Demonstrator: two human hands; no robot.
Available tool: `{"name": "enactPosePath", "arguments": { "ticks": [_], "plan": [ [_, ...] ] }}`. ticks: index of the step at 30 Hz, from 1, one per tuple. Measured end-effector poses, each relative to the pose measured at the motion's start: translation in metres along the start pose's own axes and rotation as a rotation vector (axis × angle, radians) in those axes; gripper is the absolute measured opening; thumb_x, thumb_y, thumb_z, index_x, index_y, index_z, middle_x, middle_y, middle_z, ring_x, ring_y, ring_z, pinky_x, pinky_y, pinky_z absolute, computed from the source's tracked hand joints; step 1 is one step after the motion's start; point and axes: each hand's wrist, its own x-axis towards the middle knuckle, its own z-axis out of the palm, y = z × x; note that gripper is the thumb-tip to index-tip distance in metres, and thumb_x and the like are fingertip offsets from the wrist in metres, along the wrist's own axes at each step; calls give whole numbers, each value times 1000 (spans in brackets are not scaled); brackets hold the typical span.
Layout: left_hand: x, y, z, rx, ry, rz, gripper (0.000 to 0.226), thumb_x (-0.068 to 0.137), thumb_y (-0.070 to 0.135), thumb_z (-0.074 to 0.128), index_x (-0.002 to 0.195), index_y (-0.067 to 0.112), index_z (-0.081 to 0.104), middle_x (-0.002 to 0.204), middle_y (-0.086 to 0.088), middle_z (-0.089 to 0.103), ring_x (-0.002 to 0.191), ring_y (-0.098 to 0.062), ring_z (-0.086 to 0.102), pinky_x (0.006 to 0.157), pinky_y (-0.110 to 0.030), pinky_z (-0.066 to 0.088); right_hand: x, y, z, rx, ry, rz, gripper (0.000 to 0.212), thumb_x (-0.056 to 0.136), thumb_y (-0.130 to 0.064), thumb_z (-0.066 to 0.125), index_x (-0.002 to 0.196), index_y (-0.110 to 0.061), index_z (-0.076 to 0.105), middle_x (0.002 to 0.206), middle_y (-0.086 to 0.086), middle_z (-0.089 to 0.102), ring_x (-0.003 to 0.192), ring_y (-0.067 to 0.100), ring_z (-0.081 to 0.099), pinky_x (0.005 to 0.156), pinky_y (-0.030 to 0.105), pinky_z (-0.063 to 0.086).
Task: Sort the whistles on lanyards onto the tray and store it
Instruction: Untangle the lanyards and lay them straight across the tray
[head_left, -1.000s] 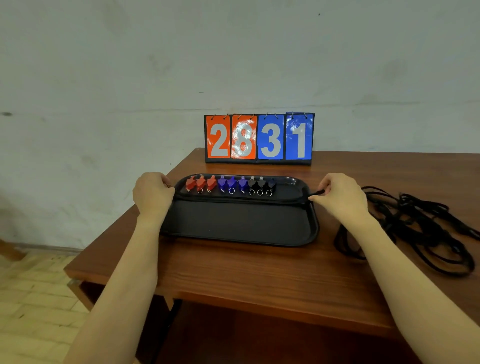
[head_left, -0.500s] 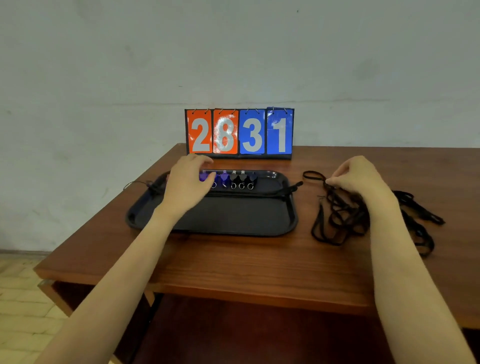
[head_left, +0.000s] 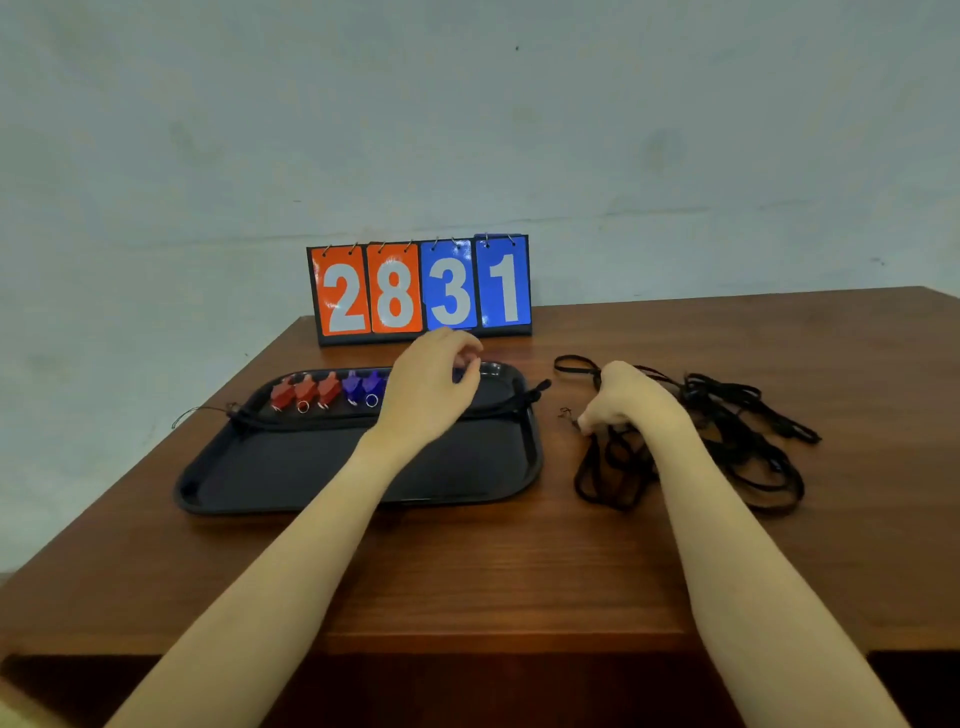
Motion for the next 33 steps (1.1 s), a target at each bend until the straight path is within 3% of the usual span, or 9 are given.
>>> {"name": "enactPosePath", "arguments": {
  "ticks": [3, 6, 9, 12, 14, 17, 28, 30, 33],
  "plan": [
    [-8, -4, 5, -68, -37, 7, 20, 91, 20, 58, 109, 19, 64, 94, 8, 63, 86, -4, 57, 82, -21, 49, -67, -34, -18, 69, 1, -36, 16, 74, -21, 75, 80, -10, 64, 64, 1, 59, 49, 12, 50, 45, 22, 40],
    [-10, -10, 3, -90, -31, 14, 18, 91, 22, 59, 108, 19, 65, 95, 8, 64, 86, -3, 57, 78, -12, 44, -83, -39, -30, 246, -43, -89, 11, 87, -12, 63, 89, -2, 67, 74, 7, 68, 46, 6, 54, 38, 15, 41],
    [-9, -13, 1, -159, 1, -36, 19, 91, 25, 60, 108, 20, 65, 96, 9, 65, 87, -1, 58, 76, -9, 44, -95, -42, -36, 478, -104, -176, 10, 89, -9, 62, 95, -4, 68, 82, 9, 74, 68, 10, 67, 63, 20, 56],
    [-8, -7, -2, -288, 10, -105, 22, 90, 28, 62, 111, 20, 66, 99, 10, 66, 90, 0, 60, 74, -6, 46, -98, -47, -33, 576, -121, -331, 9, 86, -12, 67, 91, -7, 72, 74, 6, 70, 66, 11, 64, 76, 30, 49],
    [-8, -2, -5, -389, -41, -149, 24, 91, 32, 60, 113, 23, 65, 101, 12, 67, 92, 0, 61, 76, -7, 47, -100, -52, -28, 610, -129, -393, 11, 85, -12, 68, 93, -6, 73, 74, 6, 70, 65, 10, 64, 73, 26, 46],
    [-9, 4, -8, -552, -133, -183, 27, 93, 36, 54, 113, 21, 65, 98, 8, 69, 87, -5, 66, 78, -18, 52, -100, -57, -23, 629, -149, -428, 11, 87, -10, 67, 94, -5, 73, 73, 6, 72, 60, 8, 65, 55, 12, 46],
    [-16, 9, -5, -532, -252, -116, 11, 86, 21, 67, 96, 23, 70, 78, 5, 71, 67, -9, 67, 68, -17, 55, -95, -62, -11, 598, -250, -521, 11, 86, -10, 68, 93, -2, 68, 73, 10, 73, 60, 13, 66, 56, 20, 51],
    [-15, 8, -5, -499, -225, -116, 10, 87, 17, 66, 94, 24, 70, 76, 4, 71, 68, -11, 67, 67, -18, 55, -97, -62, -12, 599, -305, -493, 15, 88, -13, 67, 96, -1, 68, 65, 6, 66, 50, 10, 57, 46, 18, 45],
    [-11, 1, -9, -460, -71, -181, 10, 88, 16, 66, 90, 24, 70, 75, 5, 70, 70, -6, 66, 68, -16, 54, -96, -55, -20, 613, -294, -466, 25, 89, -23, 66, 98, -1, 71, 53, -2, 42, 40, 6, 30, 36, 15, 23]
  ]
}}
